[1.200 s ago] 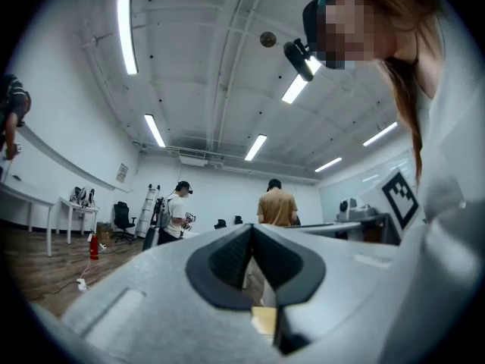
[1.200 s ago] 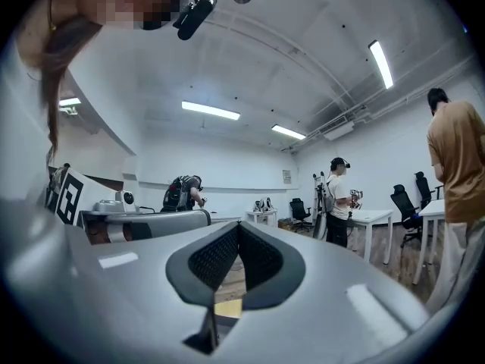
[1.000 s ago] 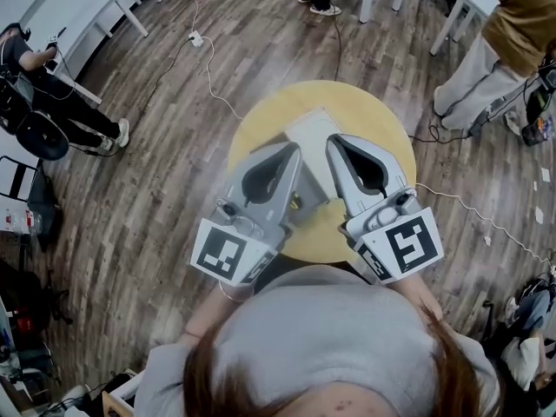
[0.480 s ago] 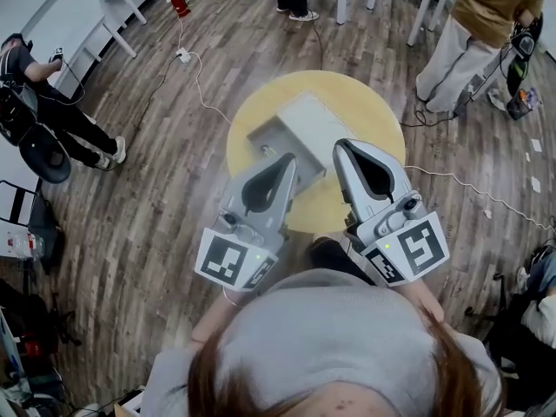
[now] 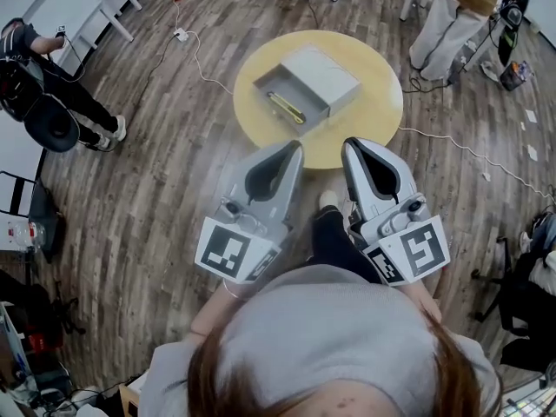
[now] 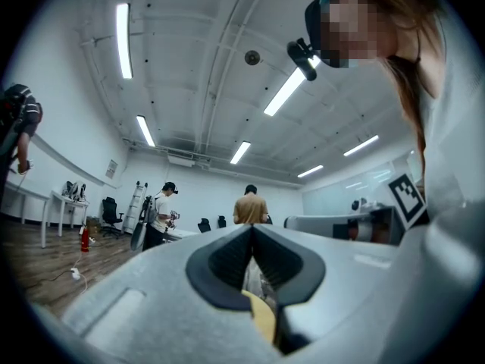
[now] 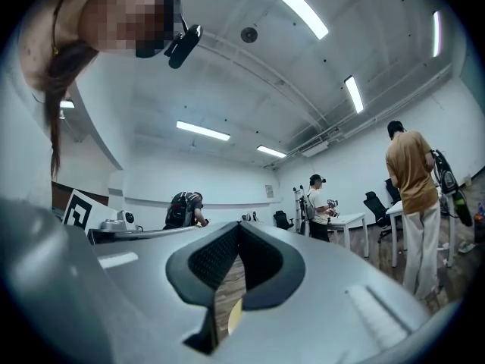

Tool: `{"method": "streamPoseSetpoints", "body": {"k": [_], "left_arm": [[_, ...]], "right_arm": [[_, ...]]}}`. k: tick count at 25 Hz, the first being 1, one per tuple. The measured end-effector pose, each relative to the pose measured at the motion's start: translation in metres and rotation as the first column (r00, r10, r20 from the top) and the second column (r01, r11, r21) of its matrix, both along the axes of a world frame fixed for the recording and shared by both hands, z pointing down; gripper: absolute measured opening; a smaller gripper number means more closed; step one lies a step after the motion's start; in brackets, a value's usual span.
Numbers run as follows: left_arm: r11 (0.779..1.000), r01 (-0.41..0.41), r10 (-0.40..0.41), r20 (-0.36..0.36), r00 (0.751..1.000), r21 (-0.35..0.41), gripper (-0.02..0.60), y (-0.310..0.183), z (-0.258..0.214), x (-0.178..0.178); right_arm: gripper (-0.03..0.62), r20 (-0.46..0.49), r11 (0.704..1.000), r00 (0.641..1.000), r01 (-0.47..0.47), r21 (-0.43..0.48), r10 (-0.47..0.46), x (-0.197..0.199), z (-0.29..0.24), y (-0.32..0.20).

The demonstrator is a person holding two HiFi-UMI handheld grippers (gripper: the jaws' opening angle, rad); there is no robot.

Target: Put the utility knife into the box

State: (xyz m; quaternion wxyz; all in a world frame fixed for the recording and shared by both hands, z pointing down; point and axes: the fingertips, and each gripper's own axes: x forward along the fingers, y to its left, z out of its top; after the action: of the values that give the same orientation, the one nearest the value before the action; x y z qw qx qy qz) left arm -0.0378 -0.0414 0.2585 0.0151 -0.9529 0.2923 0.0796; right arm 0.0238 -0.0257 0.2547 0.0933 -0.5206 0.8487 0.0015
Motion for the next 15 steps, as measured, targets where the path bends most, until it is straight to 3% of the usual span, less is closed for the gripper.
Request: {"method": "streamPoseSetpoints", "body": {"k": [7,15], "left_arm": [[1.000,-0.021,0.021,-0.010,1.000,0.006,0.002,0.044,-0.004,-0.010],[0.999,-0.022,0.022,0.003,1.000,0.024,0.002,0.071,-0.015,0.001]], "right_arm": [[0.003,-0.017,1.000,1.000,-0.021,0.016,0.021,-0.008,-0.010,0.050],[0.003,-0.035,1.000,0.999,-0.022,-0.006,0.022,0.002,-0.011,0.073]]}}
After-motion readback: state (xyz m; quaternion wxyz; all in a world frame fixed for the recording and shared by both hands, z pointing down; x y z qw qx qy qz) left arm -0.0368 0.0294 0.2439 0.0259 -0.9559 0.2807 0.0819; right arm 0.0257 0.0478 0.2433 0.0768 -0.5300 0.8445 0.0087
